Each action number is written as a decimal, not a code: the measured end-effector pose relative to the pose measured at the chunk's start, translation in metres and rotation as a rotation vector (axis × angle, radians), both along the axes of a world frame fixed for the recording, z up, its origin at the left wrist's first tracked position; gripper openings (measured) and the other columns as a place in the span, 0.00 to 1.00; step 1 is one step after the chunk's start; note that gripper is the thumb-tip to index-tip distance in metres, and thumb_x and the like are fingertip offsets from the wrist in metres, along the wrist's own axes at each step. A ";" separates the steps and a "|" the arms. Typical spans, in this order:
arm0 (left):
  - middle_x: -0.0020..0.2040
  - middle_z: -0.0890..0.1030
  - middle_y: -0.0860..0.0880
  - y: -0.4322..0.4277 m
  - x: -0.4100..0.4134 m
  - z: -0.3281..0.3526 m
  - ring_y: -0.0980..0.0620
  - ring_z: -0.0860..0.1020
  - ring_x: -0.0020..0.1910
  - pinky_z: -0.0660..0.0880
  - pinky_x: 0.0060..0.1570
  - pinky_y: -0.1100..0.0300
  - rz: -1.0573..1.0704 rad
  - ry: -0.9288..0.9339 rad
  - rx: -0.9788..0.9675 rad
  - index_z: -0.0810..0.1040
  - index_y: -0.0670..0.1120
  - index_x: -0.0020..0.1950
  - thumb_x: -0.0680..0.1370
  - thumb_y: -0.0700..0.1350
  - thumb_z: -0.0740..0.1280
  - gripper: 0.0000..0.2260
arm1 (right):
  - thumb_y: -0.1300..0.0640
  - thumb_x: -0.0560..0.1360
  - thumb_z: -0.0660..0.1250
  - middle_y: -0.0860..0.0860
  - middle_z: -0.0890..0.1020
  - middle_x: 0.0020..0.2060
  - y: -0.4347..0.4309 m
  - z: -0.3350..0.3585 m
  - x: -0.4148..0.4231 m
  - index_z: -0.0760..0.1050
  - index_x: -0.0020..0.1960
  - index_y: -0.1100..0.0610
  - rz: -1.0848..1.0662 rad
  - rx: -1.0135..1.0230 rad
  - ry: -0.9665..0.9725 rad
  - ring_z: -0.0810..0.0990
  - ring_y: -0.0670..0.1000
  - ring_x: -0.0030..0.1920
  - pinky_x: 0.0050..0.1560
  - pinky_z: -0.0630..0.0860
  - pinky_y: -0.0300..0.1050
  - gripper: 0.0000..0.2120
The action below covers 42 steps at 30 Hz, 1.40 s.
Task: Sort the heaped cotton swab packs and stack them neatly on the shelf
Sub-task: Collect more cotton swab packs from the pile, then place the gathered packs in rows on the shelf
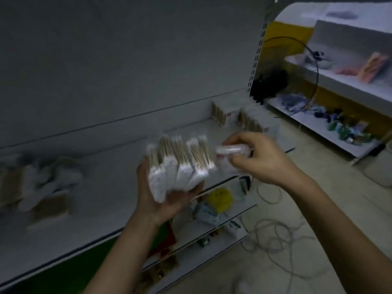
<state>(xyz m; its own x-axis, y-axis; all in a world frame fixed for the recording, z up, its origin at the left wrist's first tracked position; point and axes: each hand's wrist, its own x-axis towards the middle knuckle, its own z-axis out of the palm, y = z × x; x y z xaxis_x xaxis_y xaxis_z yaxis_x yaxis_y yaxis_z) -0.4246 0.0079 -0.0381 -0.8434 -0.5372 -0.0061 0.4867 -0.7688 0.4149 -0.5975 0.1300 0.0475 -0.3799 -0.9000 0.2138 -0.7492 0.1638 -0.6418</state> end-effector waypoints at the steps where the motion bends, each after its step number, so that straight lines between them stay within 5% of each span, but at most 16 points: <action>1: 0.34 0.77 0.41 0.003 -0.016 0.001 0.49 0.74 0.35 0.71 0.45 0.54 0.017 -0.036 0.025 0.77 0.43 0.36 0.79 0.55 0.44 0.28 | 0.61 0.70 0.69 0.40 0.79 0.42 0.000 0.001 -0.027 0.77 0.51 0.50 -0.003 -0.015 -0.017 0.77 0.37 0.41 0.39 0.71 0.31 0.12; 4: 0.43 0.82 0.46 0.012 -0.047 -0.006 0.48 0.78 0.42 0.71 0.49 0.55 0.241 -0.188 0.182 0.84 0.47 0.41 0.77 0.63 0.56 0.24 | 0.64 0.69 0.73 0.39 0.76 0.40 -0.009 -0.001 -0.102 0.74 0.49 0.51 0.001 -0.049 -0.041 0.74 0.39 0.37 0.36 0.67 0.24 0.13; 8: 0.30 0.77 0.46 0.020 -0.072 -0.035 0.46 0.74 0.32 0.70 0.43 0.58 0.279 -0.199 0.191 0.80 0.45 0.30 0.81 0.55 0.43 0.33 | 0.58 0.71 0.74 0.43 0.79 0.45 -0.048 -0.005 -0.171 0.75 0.50 0.49 0.132 -0.058 -0.060 0.77 0.42 0.48 0.44 0.69 0.28 0.12; 12: 0.49 0.82 0.47 0.027 -0.072 -0.047 0.45 0.81 0.49 0.73 0.57 0.49 0.473 -0.282 0.218 0.83 0.49 0.48 0.79 0.60 0.55 0.21 | 0.60 0.69 0.75 0.49 0.81 0.47 -0.103 -0.010 -0.206 0.75 0.47 0.51 0.223 -0.052 -0.052 0.78 0.47 0.49 0.50 0.71 0.40 0.11; 18: 0.52 0.83 0.47 0.024 -0.080 -0.058 0.46 0.81 0.51 0.77 0.54 0.48 0.520 -0.331 0.231 0.85 0.50 0.47 0.77 0.63 0.56 0.23 | 0.62 0.69 0.73 0.51 0.79 0.46 -0.150 -0.039 -0.233 0.78 0.49 0.57 0.228 0.127 0.218 0.78 0.54 0.51 0.47 0.68 0.38 0.09; 22: 0.56 0.82 0.46 0.024 -0.074 -0.061 0.44 0.81 0.54 0.76 0.57 0.47 0.469 -0.269 0.173 0.84 0.48 0.53 0.66 0.61 0.73 0.22 | 0.59 0.71 0.71 0.57 0.77 0.52 -0.155 -0.059 -0.242 0.80 0.52 0.56 0.195 0.175 0.624 0.72 0.59 0.54 0.52 0.65 0.48 0.10; 25: 0.68 0.75 0.43 0.025 -0.070 -0.068 0.44 0.71 0.69 0.55 0.74 0.46 0.432 -0.275 0.220 0.75 0.45 0.68 0.80 0.63 0.54 0.27 | 0.58 0.71 0.71 0.57 0.79 0.48 -0.156 -0.065 -0.243 0.80 0.52 0.58 0.218 0.122 0.634 0.74 0.59 0.51 0.48 0.62 0.46 0.10; 27: 0.73 0.68 0.44 0.029 -0.064 -0.078 0.44 0.63 0.74 0.42 0.75 0.49 0.412 -0.316 0.189 0.67 0.45 0.73 0.80 0.65 0.41 0.34 | 0.58 0.70 0.72 0.56 0.80 0.44 -0.158 -0.065 -0.243 0.80 0.50 0.58 0.213 0.064 0.630 0.76 0.58 0.46 0.46 0.60 0.45 0.09; 29: 0.74 0.66 0.45 0.029 -0.060 -0.082 0.45 0.61 0.75 0.38 0.74 0.49 0.347 -0.283 0.229 0.65 0.46 0.74 0.80 0.65 0.39 0.35 | 0.58 0.70 0.72 0.56 0.80 0.44 -0.159 -0.067 -0.244 0.80 0.50 0.58 0.216 0.055 0.702 0.78 0.58 0.45 0.47 0.61 0.46 0.09; 36: 0.73 0.68 0.46 0.018 -0.064 -0.082 0.46 0.63 0.74 0.46 0.75 0.47 0.360 -0.274 0.241 0.68 0.46 0.73 0.80 0.66 0.43 0.33 | 0.51 0.75 0.67 0.53 0.79 0.58 -0.167 -0.058 -0.240 0.74 0.64 0.53 0.255 0.250 0.831 0.76 0.55 0.57 0.59 0.61 0.46 0.18; 38: 0.71 0.71 0.44 0.012 -0.081 -0.075 0.44 0.68 0.71 0.58 0.72 0.43 0.376 -0.163 0.199 0.72 0.45 0.71 0.77 0.64 0.59 0.29 | 0.48 0.75 0.68 0.52 0.79 0.58 -0.163 -0.050 -0.250 0.74 0.65 0.52 0.262 0.215 0.778 0.76 0.54 0.58 0.60 0.62 0.46 0.20; 40: 0.61 0.80 0.42 0.019 -0.108 -0.057 0.42 0.80 0.57 0.76 0.56 0.41 0.382 -0.125 0.225 0.84 0.45 0.56 0.63 0.58 0.76 0.26 | 0.47 0.75 0.67 0.52 0.81 0.55 -0.155 -0.042 -0.264 0.76 0.63 0.53 0.238 0.128 0.650 0.78 0.54 0.56 0.59 0.66 0.46 0.18; 42: 0.56 0.83 0.43 0.023 -0.137 -0.043 0.43 0.83 0.50 0.78 0.53 0.43 0.448 -0.164 0.215 0.86 0.46 0.50 0.65 0.58 0.73 0.20 | 0.47 0.76 0.66 0.53 0.82 0.52 -0.141 -0.035 -0.282 0.77 0.61 0.53 0.211 0.068 0.530 0.80 0.54 0.53 0.58 0.72 0.50 0.17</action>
<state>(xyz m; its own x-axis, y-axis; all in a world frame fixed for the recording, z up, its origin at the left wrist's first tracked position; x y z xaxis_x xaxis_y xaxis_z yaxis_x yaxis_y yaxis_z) -0.5621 0.0306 -0.0813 -0.5095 -0.8175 -0.2686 0.7293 -0.5759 0.3695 -0.8800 -0.0114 0.0120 -0.0470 -0.9630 0.2653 -0.9866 0.0033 -0.1630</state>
